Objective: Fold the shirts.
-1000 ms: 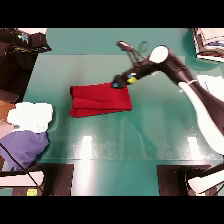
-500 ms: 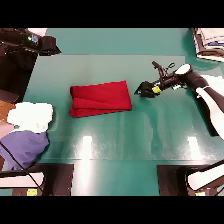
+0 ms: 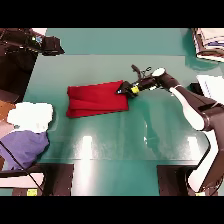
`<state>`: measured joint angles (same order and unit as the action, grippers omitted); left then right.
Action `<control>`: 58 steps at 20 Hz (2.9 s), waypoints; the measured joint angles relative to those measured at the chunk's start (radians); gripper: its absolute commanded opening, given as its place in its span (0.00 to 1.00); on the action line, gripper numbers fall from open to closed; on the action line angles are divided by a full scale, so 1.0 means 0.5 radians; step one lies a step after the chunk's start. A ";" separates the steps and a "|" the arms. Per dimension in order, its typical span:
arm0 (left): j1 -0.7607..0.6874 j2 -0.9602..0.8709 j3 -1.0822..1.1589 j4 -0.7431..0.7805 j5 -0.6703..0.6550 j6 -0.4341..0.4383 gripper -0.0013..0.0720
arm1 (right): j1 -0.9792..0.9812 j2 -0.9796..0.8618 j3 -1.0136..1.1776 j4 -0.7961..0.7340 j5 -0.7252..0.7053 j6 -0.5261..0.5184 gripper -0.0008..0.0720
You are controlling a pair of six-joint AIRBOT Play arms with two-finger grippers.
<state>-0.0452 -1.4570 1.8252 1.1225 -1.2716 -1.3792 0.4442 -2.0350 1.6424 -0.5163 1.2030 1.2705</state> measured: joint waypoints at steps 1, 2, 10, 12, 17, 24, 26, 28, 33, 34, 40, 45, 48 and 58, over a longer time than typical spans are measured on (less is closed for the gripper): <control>-0.001 0.000 0.000 0.000 -0.001 0.000 0.05 | 0.026 -0.026 0.031 -0.001 -0.013 0.001 0.09; -0.001 0.000 0.000 -0.001 -0.002 0.000 0.05 | 0.047 -0.037 0.069 0.011 -0.016 -0.002 0.04; -0.002 0.000 0.000 -0.058 -0.080 -0.002 0.05 | -0.119 0.169 0.340 -0.092 0.191 -0.016 0.04; -0.009 0.000 0.000 -0.100 -0.091 -0.003 0.05 | -0.270 0.313 0.356 -0.240 0.255 0.031 0.04; -0.144 0.000 0.000 -0.160 -0.064 -0.002 0.05 | -0.796 0.609 0.372 -0.504 0.378 0.125 0.04; -0.423 0.000 0.000 -0.176 0.132 -0.002 0.05 | -1.543 0.761 0.378 -0.575 0.306 0.195 0.04; -0.491 0.000 0.000 -0.177 0.185 -0.002 0.05 | -1.692 0.770 0.378 -0.575 0.208 0.198 0.04; -0.538 -0.001 0.000 -0.176 0.234 -0.002 0.05 | -1.797 0.776 0.378 -0.556 0.092 0.201 0.04; -0.587 -0.002 0.000 -0.162 0.302 -0.002 0.05 | -1.929 0.780 0.442 -0.357 -0.159 0.178 0.04; -0.591 -0.002 0.000 -0.160 0.303 -0.002 0.05 | -1.940 0.780 0.483 -0.335 -0.175 0.170 0.04; -0.597 -0.002 -0.001 -0.153 0.303 -0.003 0.05 | -1.966 0.813 0.761 -0.327 -0.101 0.131 0.04; -0.597 -0.002 0.000 -0.152 0.233 -0.003 0.05 | -2.061 0.964 0.607 -0.410 -0.029 0.118 0.04; -0.597 -0.002 0.000 -0.149 0.191 -0.003 0.05 | -2.174 1.073 0.458 -0.430 0.080 0.102 0.04; -0.597 -0.002 0.000 -0.117 0.157 0.000 0.05 | -2.560 1.393 -0.204 -1.012 0.526 0.094 0.04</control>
<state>-0.3439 -1.4582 1.8252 1.0637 -1.1931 -1.3792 -0.8356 -1.3384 1.5402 -1.0222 1.4658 1.3174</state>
